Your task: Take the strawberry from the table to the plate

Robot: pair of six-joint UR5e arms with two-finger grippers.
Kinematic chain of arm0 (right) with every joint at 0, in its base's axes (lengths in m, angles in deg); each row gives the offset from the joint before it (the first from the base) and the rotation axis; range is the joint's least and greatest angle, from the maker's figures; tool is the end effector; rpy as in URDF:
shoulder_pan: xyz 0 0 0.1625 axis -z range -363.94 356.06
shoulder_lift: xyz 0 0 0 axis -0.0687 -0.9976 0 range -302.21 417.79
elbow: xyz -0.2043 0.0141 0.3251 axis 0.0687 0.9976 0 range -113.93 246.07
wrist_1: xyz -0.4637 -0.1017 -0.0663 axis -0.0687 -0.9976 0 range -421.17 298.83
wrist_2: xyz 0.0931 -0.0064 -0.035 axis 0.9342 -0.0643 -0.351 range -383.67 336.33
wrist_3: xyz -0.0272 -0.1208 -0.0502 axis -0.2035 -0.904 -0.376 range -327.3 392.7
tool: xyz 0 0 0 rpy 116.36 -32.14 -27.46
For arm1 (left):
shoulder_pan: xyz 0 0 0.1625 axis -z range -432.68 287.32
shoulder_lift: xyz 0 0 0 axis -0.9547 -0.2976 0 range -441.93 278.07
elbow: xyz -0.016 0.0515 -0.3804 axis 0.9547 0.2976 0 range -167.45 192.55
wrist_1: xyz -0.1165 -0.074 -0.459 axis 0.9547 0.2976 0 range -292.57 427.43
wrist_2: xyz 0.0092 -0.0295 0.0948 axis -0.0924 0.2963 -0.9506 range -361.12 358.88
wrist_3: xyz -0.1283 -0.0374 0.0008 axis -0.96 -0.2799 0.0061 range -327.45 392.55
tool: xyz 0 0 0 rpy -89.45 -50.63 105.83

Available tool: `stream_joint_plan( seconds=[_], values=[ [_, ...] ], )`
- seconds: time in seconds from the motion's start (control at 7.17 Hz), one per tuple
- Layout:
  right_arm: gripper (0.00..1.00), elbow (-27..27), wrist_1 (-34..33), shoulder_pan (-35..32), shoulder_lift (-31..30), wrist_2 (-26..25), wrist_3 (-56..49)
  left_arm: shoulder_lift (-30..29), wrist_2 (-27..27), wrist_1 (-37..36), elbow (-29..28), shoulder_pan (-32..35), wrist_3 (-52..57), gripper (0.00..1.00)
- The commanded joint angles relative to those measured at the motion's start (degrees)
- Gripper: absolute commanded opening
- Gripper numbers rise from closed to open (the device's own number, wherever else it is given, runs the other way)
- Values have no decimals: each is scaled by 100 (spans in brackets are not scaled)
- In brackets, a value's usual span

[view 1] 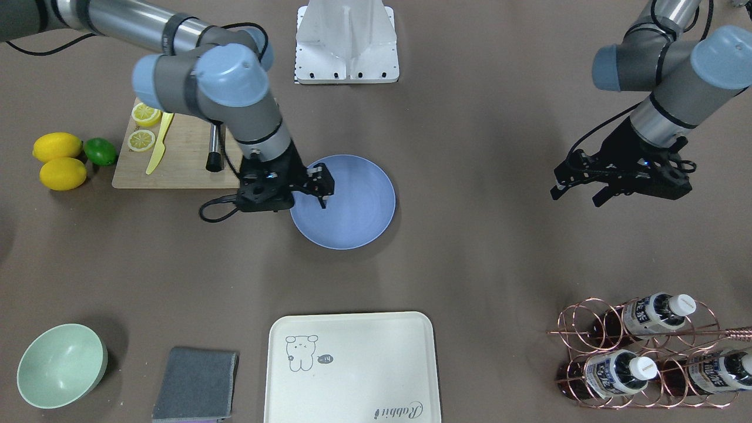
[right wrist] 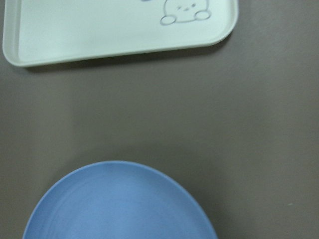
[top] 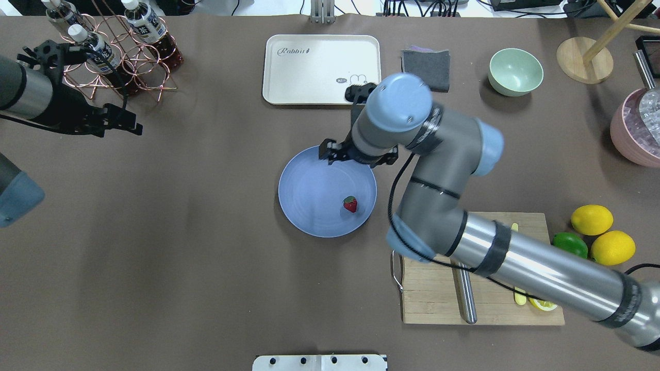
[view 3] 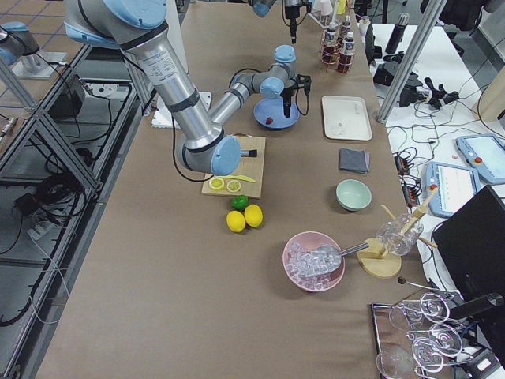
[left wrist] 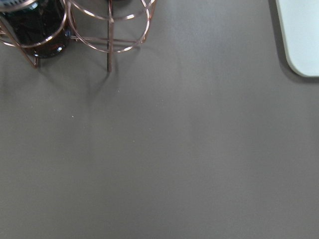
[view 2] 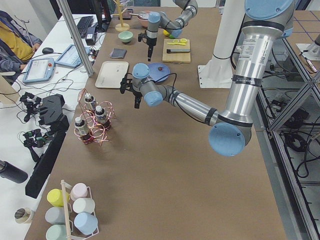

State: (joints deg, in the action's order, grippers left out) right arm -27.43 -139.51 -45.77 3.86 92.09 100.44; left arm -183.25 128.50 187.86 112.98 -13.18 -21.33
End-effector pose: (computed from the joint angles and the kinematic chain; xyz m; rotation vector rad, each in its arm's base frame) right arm -0.4992 -0.5478 0.1775 0.1108 -0.9659 0.1132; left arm 0.2862 -0.5806 0.3531 0.2146 1.0573 -0.0533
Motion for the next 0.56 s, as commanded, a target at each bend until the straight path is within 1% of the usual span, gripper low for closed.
stream_joint_plan(
  seconds=[0.0,0.14,0.28,0.42],
  values=[
    [100,-546,-32,-1628,-1176,1234,-1745,390,344,-2,273,534,340,97],
    [100,-512,-32,-2331,-1721,1621,-2904,776,440,-2,345,858,926,97],
    [100,-468,-180,-2895,-2213,1738,-4030,1119,789,-2,276,1339,1767,97],
    [100,-468,-564,-3423,-2584,1748,-5137,1488,880,-115,214,1753,2585,97]
  ],
)
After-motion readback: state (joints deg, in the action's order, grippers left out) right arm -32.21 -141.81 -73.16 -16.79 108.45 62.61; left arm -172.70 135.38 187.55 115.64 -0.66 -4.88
